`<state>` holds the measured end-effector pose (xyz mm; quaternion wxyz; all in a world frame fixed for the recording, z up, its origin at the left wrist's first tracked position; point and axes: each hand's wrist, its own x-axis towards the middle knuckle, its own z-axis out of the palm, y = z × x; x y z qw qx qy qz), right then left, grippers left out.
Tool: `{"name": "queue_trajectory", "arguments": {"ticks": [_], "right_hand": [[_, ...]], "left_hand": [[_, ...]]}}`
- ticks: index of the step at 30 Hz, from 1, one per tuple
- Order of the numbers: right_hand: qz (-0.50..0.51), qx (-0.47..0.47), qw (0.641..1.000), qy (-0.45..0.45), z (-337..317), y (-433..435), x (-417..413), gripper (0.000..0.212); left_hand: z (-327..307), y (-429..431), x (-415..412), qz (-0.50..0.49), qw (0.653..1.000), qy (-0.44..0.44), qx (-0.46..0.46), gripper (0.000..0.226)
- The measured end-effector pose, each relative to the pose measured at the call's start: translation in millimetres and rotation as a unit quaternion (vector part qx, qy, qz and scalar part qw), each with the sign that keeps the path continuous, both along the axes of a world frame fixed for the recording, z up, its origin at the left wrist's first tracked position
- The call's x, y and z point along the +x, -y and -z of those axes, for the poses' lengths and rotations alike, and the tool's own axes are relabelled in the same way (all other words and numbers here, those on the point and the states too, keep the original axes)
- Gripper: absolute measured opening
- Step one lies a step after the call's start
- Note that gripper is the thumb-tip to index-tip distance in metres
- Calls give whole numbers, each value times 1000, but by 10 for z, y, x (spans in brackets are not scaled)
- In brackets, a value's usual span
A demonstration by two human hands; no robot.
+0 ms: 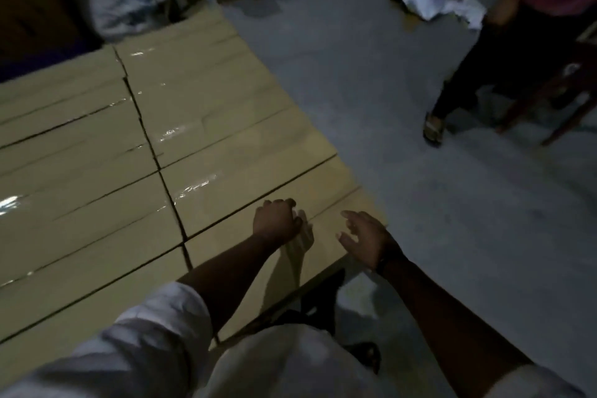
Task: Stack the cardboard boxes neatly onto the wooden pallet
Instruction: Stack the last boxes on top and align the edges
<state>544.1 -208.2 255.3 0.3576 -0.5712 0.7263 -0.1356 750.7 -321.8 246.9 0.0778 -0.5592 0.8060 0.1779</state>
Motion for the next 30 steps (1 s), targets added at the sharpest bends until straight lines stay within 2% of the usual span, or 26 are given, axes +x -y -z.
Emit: {"name": "queue_trajectory", "arguments": {"ticks": [4, 9, 13, 17, 19, 23, 26, 30], "right_hand": [[-69, -2, 997, -19, -127, 422, -588, 58], [-163, -10, 985, -52, -115, 1029, -937, 55], [-254, 13, 967, -34, 98, 1561, -1176, 59], [-329, 76, 940, -50, 327, 2072, -1415, 70], [-341, 126, 931, -17, 283, 2242, -1505, 74], [-343, 179, 922, 23, 193, 2722, -1611, 52], [-281, 230, 931, 31, 264, 3088, -1475, 53], [-284, 286, 915, 11, 505, 3290, -1114, 60]], "left_hand": [[-14, -48, -327, -82, 995, -49, -8, 49], [96, 51, -575, -188, 982, -28, 19, 51], [398, 278, -931, -295, 954, -48, 23, 47], [704, 485, -1438, -406, 912, -65, 16, 44], [720, 594, -1726, -457, 888, -52, 17, 52], [672, 877, -2131, -498, 864, -67, 29, 69], [728, 1022, -2242, -497, 864, -75, 18, 58], [799, 1156, -2163, -503, 858, -97, 35, 56]]}}
